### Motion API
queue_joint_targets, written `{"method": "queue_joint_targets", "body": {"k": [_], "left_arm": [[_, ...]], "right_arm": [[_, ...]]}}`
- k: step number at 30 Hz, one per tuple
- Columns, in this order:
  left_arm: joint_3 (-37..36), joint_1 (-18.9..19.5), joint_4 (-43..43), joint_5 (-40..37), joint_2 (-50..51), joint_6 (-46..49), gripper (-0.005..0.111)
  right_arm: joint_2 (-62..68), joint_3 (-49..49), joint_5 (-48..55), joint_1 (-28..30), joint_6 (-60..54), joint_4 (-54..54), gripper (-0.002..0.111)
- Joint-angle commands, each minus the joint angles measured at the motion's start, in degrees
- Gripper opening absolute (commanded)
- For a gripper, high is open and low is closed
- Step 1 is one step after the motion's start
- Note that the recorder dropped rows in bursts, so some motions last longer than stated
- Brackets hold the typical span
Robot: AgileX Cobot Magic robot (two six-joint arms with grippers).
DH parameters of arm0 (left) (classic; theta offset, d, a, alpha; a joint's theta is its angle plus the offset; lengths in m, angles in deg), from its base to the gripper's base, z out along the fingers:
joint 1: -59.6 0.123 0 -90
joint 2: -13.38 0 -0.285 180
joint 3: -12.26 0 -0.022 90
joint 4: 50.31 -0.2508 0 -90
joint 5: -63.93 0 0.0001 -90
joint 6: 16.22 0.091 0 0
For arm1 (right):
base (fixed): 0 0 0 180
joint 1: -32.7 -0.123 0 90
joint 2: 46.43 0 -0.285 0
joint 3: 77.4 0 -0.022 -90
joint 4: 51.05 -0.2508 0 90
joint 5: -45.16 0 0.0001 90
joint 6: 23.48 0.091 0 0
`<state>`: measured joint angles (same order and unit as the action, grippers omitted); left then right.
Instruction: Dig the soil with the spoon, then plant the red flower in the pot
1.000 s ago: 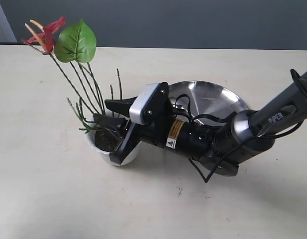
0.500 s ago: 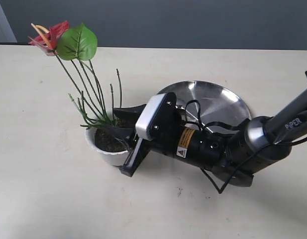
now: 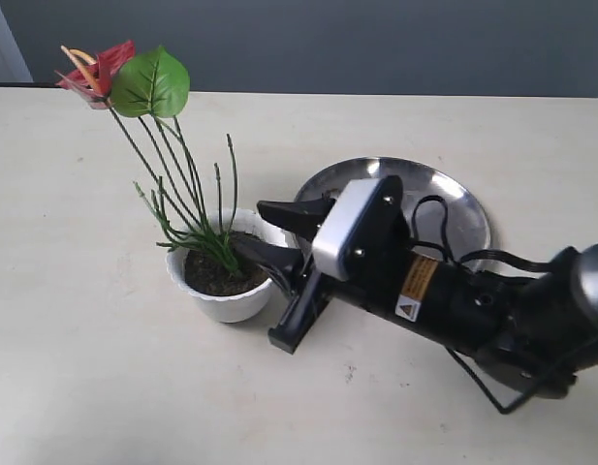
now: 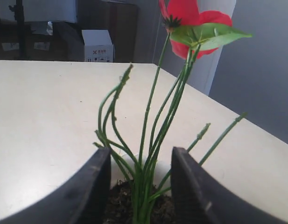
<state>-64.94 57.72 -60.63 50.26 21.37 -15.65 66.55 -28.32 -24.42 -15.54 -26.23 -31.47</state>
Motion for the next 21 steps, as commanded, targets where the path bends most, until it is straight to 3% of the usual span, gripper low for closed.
{"method": "queue_joint_targets", "body": {"k": [1,12,17,21], "left_arm": [[0.0,-0.1,0.1,0.0,-0.2,-0.1,0.0],[0.0,-0.1,0.1,0.0,-0.2,-0.1,0.0],[0.0,-0.1,0.1,0.0,-0.2,-0.1,0.0],[0.0,-0.1,0.1,0.0,-0.2,-0.1,0.0]], "right_arm": [[-8.8,7.3,-0.4,0.2,0.7,-0.2,0.041],[-36.3,24.0,-0.4,0.2,25.7,-4.6,0.04],[-46.2,25.9,-0.4,0.2,27.7,-6.6,0.04],[-50.5,25.9,0.9,0.2,28.5,-0.7,0.041]]}}
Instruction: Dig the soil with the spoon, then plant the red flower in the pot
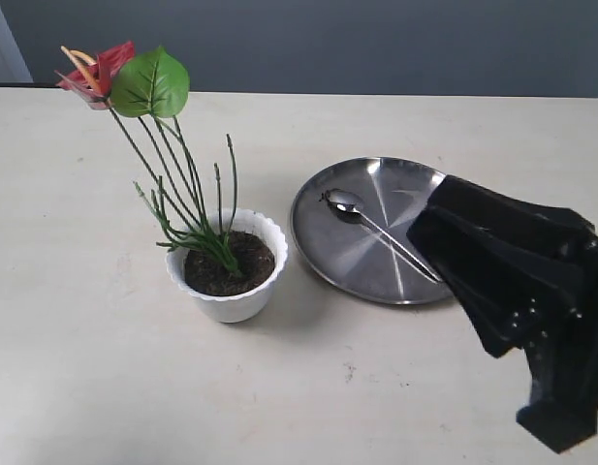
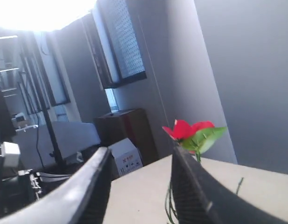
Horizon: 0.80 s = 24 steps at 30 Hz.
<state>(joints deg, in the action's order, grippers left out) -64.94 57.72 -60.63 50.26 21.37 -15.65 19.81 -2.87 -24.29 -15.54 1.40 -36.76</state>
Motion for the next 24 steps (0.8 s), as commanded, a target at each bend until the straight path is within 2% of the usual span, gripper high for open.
{"method": "queue_joint_targets", "body": {"k": [1,13,19,22,24], "left_arm": [[0.0,-0.1,0.1,0.0,-0.2,-0.1,0.0],[0.0,-0.1,0.1,0.0,-0.2,-0.1,0.0],[0.0,-0.1,0.1,0.0,-0.2,-0.1,0.0],[0.0,-0.1,0.1,0.0,-0.2,-0.1,0.0],[0.0,-0.1,0.1,0.0,-0.2,-0.1,0.0]], "right_arm": [[-4.2,0.4,0.7,0.2,0.9,5.8,0.041],[-8.8,0.6,3.4,0.2,5.1,8.1,0.041],[-23.4,0.6,13.0,0.6,5.3,9.7,0.041],[-31.0,0.6,18.7,5.1,7.9,13.9,0.041],[-35.7,0.6,21.4,10.9,14.1,18.8,0.041]]}}
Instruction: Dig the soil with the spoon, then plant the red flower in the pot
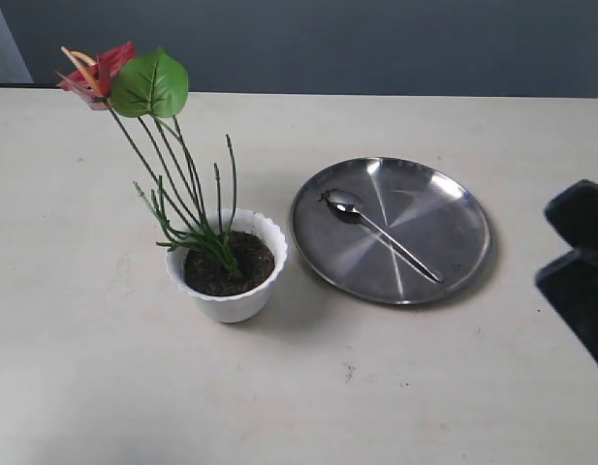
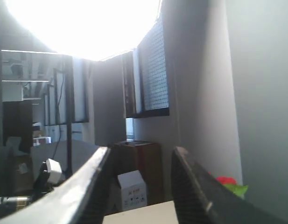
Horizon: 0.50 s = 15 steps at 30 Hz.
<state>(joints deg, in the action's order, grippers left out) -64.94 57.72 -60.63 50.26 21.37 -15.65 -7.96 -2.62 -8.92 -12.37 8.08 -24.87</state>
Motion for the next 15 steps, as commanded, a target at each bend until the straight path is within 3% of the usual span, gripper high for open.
{"method": "queue_joint_targets", "body": {"k": [1,5,11,15], "left_arm": [[0.0,-0.1,0.1,0.0,-0.2,-0.1,0.0],[0.0,-0.1,0.1,0.0,-0.2,-0.1,0.0],[0.0,-0.1,0.1,0.0,-0.2,-0.1,0.0],[0.0,-0.1,0.1,0.0,-0.2,-0.1,0.0]], "right_arm": [[-9.6,0.3,7.0,11.0,11.1,9.1,0.041],[-18.5,0.3,14.3,21.9,23.0,18.0,0.041],[-30.7,0.3,24.4,31.2,31.5,29.2,0.041],[-30.7,0.3,27.2,35.4,34.3,32.7,0.041]]}}
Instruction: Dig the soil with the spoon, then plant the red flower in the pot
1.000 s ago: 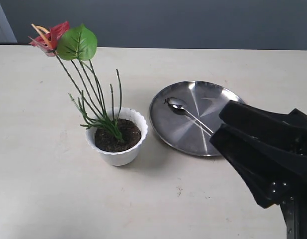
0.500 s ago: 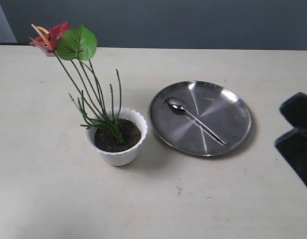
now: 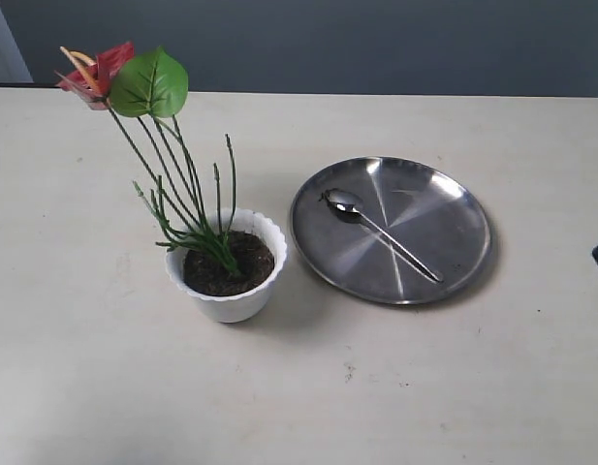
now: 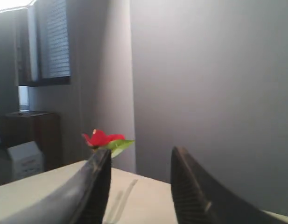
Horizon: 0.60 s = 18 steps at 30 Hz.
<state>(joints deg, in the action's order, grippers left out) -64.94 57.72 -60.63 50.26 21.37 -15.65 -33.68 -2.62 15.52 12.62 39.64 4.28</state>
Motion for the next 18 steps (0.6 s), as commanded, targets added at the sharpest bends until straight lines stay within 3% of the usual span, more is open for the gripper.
{"method": "queue_joint_targets", "body": {"k": [1,7,12,18], "left_arm": [[0.0,-0.1,0.1,0.0,-0.2,-0.1,0.0],[0.0,0.0,0.0,-0.3,-0.2,-0.1,0.0],[0.0,0.0,-0.8,-0.3,-0.2,-0.1,0.0],[0.0,0.0,-0.9,-0.3,-0.2,-0.1,0.0]], "right_arm": [[-5.0,0.3,5.1,10.6,3.4,4.4,0.041],[-5.0,2.2,12.7,10.2,11.2,4.3,0.041],[-5.0,2.4,8.9,10.1,17.4,3.7,0.041],[-5.0,2.4,0.9,10.1,16.5,0.4,0.041]]}}
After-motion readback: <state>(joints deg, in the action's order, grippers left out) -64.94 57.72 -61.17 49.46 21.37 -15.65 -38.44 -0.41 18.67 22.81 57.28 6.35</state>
